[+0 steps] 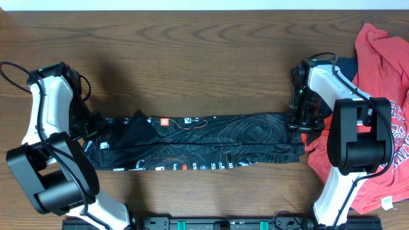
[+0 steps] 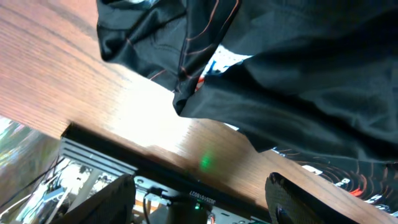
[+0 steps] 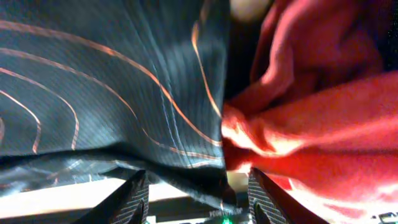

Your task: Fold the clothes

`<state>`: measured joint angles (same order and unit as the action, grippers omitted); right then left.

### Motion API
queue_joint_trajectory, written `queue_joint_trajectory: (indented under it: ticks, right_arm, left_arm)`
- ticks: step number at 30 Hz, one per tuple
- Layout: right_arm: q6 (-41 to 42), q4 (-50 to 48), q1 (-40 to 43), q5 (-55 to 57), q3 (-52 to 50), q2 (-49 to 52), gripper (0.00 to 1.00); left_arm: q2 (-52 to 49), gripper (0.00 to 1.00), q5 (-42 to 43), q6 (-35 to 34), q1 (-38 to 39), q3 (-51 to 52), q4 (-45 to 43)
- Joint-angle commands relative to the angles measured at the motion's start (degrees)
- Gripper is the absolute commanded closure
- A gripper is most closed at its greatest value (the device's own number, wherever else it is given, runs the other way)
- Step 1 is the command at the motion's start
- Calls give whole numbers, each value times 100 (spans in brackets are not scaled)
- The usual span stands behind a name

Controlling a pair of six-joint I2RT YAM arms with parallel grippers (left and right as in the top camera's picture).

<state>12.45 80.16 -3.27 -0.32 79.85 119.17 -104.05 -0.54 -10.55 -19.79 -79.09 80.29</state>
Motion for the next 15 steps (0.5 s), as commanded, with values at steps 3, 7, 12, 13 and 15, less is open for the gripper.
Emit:
queue_joint_trajectory:
  ticks: [3,7,12,13,15]
  right_arm:
    - [-660,-509,162,-835,-28,-127,48]
    - [-658,-704,247,-916,-28,-127,47]
    - [-741,-706,256,-914,-28,-127,46]
    - [-741,-684,251,-914,-28,-127,46]
    - [-741,-671,251,-914,-28,-127,47]
  left_arm:
    - [85,31,1226,509,129,-66,-402]
    - [184,30,2004,772,544,-66,-1137]
    - [122,24,1471,195,1069,-63,-2310]
    - [96,23,1261,0,1150,-63,-2487]
    - [35,24,999,-260,1261,-63,-2684]
